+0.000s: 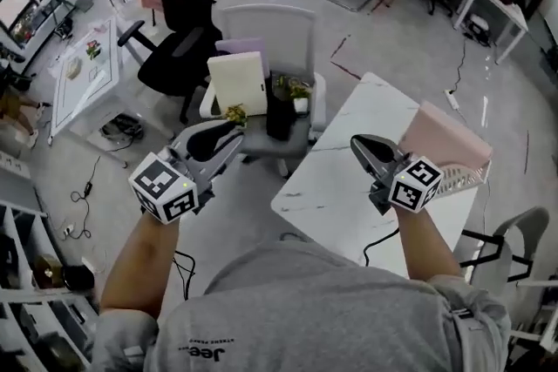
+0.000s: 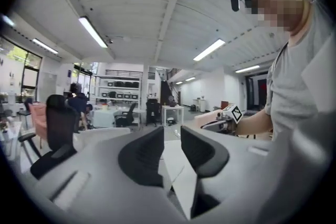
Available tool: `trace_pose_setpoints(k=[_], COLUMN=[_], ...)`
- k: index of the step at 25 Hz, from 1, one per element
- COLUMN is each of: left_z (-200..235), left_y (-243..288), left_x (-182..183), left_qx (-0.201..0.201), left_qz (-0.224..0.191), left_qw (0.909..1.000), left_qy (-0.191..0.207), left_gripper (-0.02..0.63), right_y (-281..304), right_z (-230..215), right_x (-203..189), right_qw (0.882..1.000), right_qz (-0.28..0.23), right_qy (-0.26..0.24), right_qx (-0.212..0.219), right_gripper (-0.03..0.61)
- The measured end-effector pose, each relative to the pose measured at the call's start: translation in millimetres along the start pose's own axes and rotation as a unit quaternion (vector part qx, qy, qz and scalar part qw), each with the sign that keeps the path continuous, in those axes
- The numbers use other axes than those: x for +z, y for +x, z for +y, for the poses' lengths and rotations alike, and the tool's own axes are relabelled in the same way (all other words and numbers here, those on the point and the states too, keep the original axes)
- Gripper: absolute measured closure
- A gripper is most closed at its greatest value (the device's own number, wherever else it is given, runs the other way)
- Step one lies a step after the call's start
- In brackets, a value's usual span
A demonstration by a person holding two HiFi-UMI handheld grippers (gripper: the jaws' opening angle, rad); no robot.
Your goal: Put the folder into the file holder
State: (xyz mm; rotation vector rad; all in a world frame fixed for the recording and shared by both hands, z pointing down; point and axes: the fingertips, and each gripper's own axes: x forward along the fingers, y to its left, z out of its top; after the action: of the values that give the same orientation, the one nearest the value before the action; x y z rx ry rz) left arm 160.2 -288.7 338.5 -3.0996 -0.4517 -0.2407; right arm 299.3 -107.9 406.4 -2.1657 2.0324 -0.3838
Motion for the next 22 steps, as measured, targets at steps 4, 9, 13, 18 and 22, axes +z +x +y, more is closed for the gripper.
trace_pose_setpoints(k=[4,9,13,18,22], left_z=[25,32,13,-15,-38], left_y=[-127,-285,-398,-495,-549], left_x=[-19,-61,-95,-133,-150], left_qx=[0.119,0.264,0.370,0.460,0.514], left_qz=[-0.025,-0.067,-0.093,-0.114,-0.128], left_qw=[0.9922,0.9601,0.9207,0.8740,0.8390], left_qy=[-0.027,-0.062,-0.081,-0.107,-0.123], left_gripper=[0.484,0.527,0.555,0.555,0.555], right_y=[91,190,251,296,311], right_z=[79,192,288,383,432], right_x=[-1,-27,-55,-90,-113], right_qw=[0.995,0.977,0.954,0.926,0.911], right_qz=[0.027,0.059,0.082,0.105,0.118], right_qy=[-0.022,-0.048,-0.064,-0.076,-0.070], right_qx=[0.092,0.198,0.280,0.354,0.388], right_gripper=[0.575,0.575,0.575,0.575,0.575])
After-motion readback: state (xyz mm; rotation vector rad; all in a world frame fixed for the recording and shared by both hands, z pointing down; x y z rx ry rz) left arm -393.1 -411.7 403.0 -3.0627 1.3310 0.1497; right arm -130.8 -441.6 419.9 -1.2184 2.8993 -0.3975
